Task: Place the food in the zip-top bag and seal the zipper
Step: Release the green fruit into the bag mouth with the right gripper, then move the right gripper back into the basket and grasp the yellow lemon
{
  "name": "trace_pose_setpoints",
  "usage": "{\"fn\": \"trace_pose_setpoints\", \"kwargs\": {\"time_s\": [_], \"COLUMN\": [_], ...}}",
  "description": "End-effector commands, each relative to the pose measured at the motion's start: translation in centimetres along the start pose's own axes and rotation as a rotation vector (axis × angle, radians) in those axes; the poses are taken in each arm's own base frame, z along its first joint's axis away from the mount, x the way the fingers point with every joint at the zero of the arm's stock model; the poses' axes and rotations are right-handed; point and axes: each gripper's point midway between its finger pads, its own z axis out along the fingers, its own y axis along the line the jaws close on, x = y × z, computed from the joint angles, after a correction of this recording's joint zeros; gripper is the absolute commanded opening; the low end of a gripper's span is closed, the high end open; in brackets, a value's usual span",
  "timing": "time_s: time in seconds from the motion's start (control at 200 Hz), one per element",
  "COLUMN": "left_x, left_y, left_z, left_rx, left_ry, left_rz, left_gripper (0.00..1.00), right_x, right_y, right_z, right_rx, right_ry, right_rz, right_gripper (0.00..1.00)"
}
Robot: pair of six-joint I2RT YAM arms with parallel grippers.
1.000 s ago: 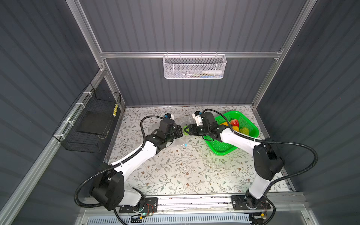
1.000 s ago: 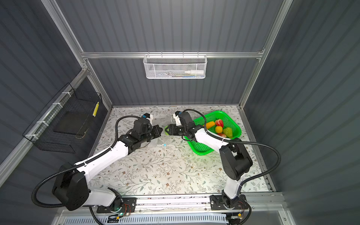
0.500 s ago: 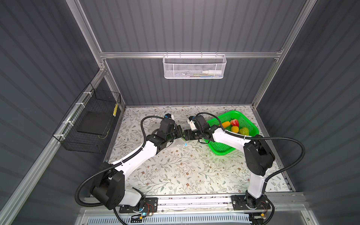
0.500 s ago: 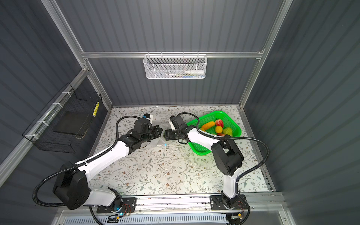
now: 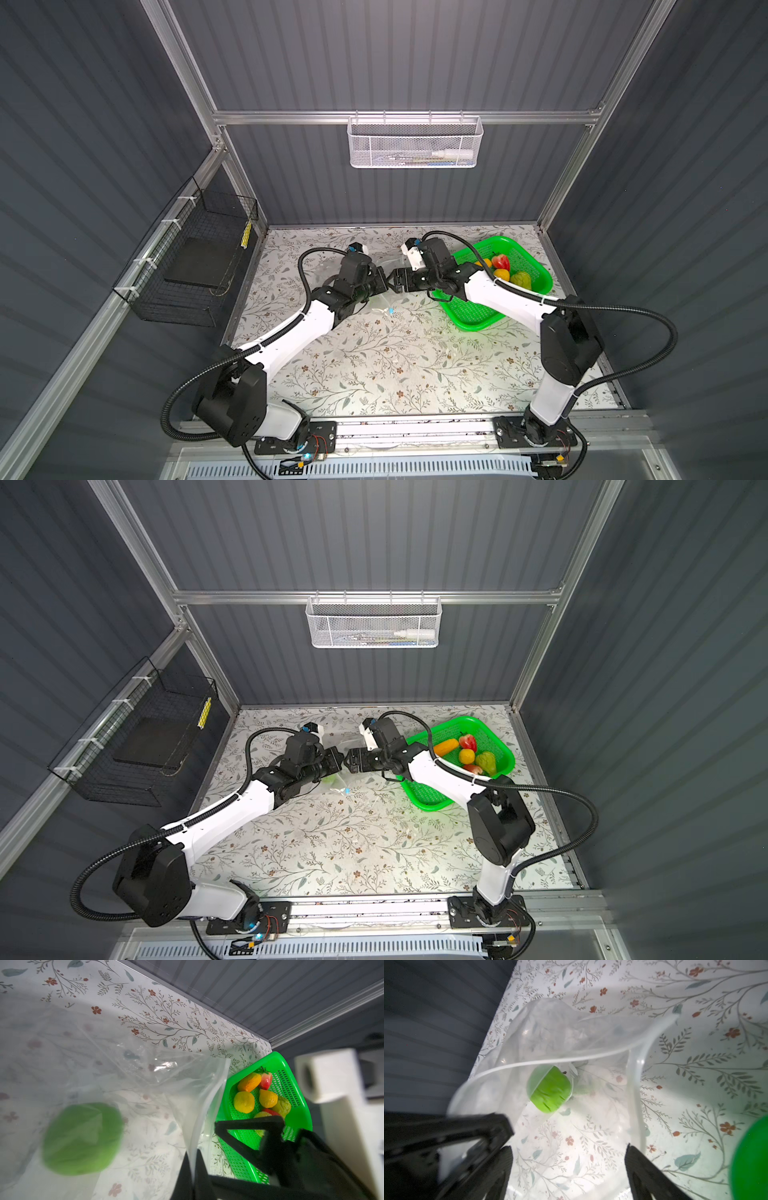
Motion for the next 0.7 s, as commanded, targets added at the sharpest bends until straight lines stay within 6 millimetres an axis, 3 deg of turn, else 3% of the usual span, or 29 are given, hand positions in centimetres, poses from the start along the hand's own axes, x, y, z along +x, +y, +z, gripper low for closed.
{"fn": "trace_pose_setpoints", "kwargs": {"time_s": [0.0, 0.155, 0.31, 0.39, 0.525, 0.695], "left_x": [0.7, 0.7, 0.8, 0.8, 0.9, 0.9], "left_y": [0.7, 0.8, 0.9, 0.9, 0.9, 0.9], "left_z": [0.2, 0.1, 0.1, 0.1, 0.2, 0.5], "left_rx": [-0.018, -0.02, -0.021, -0.019, -0.018, -0.017], "left_ry": [0.014, 0.011, 0.011, 0.009, 0.01, 0.013], "left_rz": [-0.008, -0.008, -0.013, -0.019, -0.023, -0.024], "left_gripper": [0.0, 0.0, 0.0, 0.0, 0.0, 0.0], "right_x": [-2.3, -3.6, -3.9, -3.4, -1.0, 1.2], "right_y": [1.0, -1.7, -7.0, -10.0, -15.1, -18.9], "right_z": [-2.5, -5.8, -8.7, -9.8, -11.1, -11.4], "right_rx": [-0.039, 0.048, 0.212, 0.298, 0.468, 0.647], "right_ry": [-0.067, -0.129, -0.144, -0.135, -0.04, 0.099], "right_rz": [0.002, 0.013, 0.067, 0.096, 0.145, 0.077], "right_gripper": [0.87, 0.87, 0.87, 0.87, 0.88, 0.87]}}
